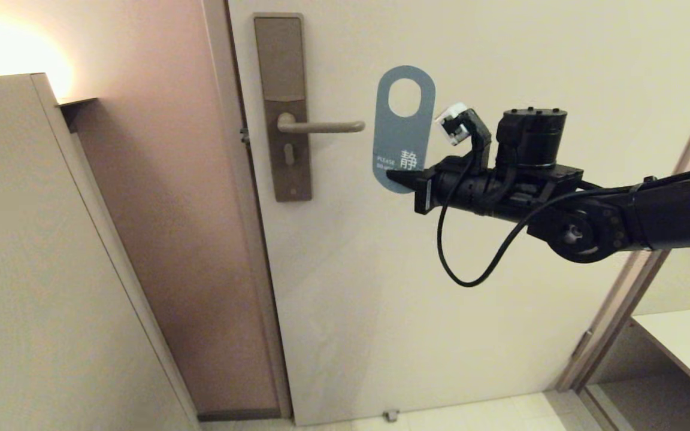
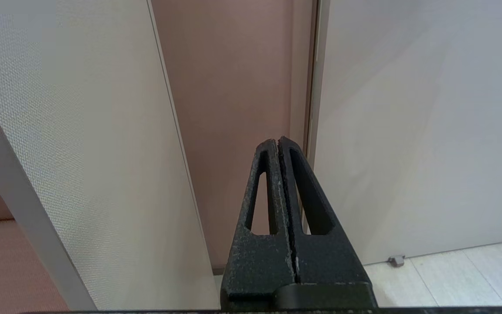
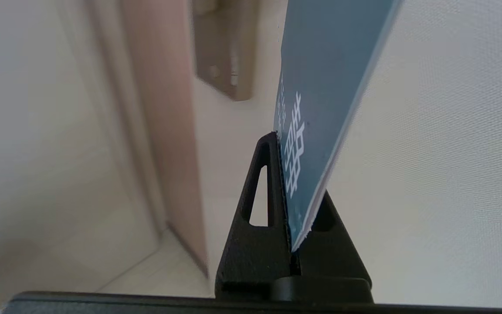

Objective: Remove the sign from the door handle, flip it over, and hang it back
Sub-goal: Hang the sign back with the other side facing out

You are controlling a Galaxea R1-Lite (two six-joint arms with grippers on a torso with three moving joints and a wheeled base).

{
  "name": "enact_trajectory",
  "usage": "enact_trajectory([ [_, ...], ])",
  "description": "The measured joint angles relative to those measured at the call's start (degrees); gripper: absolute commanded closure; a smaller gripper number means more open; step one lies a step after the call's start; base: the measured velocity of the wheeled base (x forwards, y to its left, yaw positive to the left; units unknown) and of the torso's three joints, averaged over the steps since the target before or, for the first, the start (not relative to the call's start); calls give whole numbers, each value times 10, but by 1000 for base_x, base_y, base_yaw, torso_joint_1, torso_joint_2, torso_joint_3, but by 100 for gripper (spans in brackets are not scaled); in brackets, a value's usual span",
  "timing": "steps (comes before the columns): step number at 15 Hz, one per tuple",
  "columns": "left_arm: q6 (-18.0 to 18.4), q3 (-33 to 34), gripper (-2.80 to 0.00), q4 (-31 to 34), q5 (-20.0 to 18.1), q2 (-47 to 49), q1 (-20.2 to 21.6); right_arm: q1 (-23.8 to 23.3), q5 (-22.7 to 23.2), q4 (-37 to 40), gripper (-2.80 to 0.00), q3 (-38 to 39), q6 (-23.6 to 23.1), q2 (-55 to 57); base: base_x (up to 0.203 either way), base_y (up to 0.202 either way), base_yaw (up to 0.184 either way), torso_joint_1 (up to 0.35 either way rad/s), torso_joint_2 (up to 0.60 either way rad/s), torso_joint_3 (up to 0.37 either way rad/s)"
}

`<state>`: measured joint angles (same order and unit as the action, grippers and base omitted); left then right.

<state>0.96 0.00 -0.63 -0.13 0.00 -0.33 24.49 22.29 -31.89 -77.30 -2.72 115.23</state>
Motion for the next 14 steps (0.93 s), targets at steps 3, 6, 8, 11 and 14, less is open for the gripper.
enact_trajectory([
  [3, 0, 0, 0, 0, 0, 0, 0, 4, -20, 0, 0, -14, 0, 18, 0, 0, 0, 0, 0, 0],
  [6, 0, 0, 0, 0, 0, 0, 0, 5, -62, 0, 0, -20, 0, 32, 0, 0, 0, 0, 0, 0],
  [8, 0, 0, 0, 0, 0, 0, 0, 6, -70, -1, 0, -25, 0, 41, 0, 0, 0, 0, 0, 0],
  [11, 0, 0, 0, 0, 0, 0, 0, 11, -72, -1, 0, -39, 0, 53, 0, 0, 0, 0, 0, 0],
  [14, 0, 0, 0, 0, 0, 0, 0, 24, -87, -1, 0, -55, -1, 65, 0, 0, 0, 0, 0, 0],
])
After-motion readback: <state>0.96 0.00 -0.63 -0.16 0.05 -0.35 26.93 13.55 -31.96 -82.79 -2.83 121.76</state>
